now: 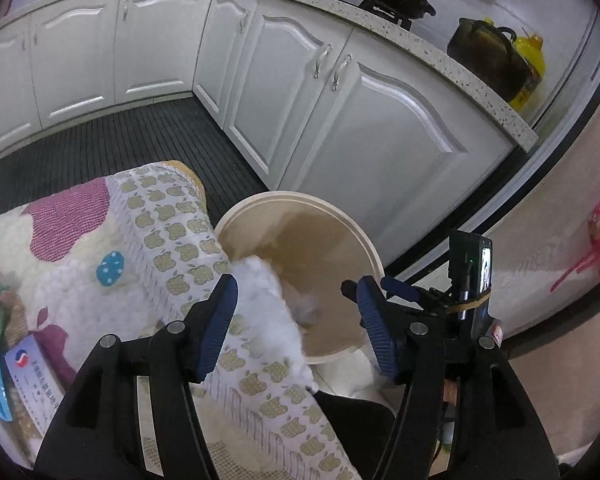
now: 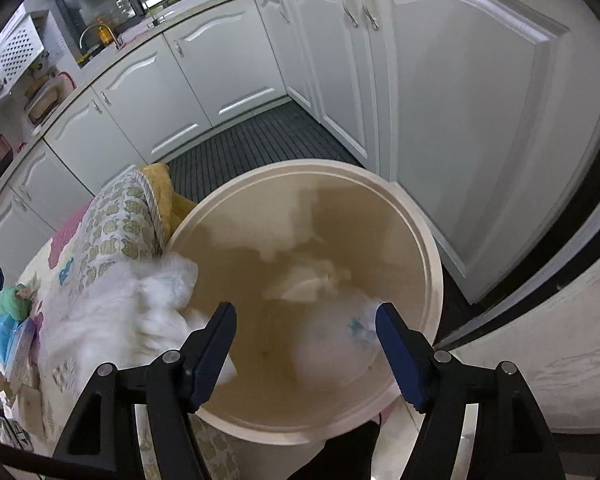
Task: Collect trash
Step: 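Carry both items over the beige bucket and open both tools to drop them, then grasp the crumpled brown paper with the left tool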
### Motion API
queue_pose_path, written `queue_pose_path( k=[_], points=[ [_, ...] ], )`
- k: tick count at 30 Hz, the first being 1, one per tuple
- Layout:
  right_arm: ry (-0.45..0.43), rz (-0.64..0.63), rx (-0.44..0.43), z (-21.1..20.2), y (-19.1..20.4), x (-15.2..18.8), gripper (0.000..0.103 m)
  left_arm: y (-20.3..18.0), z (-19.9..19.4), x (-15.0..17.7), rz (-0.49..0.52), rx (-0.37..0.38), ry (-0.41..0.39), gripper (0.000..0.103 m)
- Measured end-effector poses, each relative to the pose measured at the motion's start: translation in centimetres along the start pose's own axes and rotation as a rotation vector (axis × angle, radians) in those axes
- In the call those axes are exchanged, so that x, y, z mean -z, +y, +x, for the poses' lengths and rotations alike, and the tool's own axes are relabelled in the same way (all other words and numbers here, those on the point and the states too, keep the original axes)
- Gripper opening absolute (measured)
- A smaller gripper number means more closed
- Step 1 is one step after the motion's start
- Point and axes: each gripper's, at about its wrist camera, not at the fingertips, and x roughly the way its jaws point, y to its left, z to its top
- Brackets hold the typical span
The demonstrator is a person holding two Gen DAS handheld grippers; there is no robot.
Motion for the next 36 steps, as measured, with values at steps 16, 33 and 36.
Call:
queue_pose_path(
  k=[16,33,36],
  points=[
    [0.005,-0.079,-0.058,-1.6,2.7,1.5,0.070,1.3,-5.7,2.9,0.058,-0.071,-0.049,0.061],
    [0.013,-0.361,-0.260,-5.4,13.1,4.2,0.070,5.4,-16.0,10.8,0.073,-0.133,-0.041,0.062],
    [0.025,-0.416,-0.301,-5.6,15.2,5.1,0.070,6.4,-17.2,12.7,0.069,-0.144,-0.016,0.062]
  ],
)
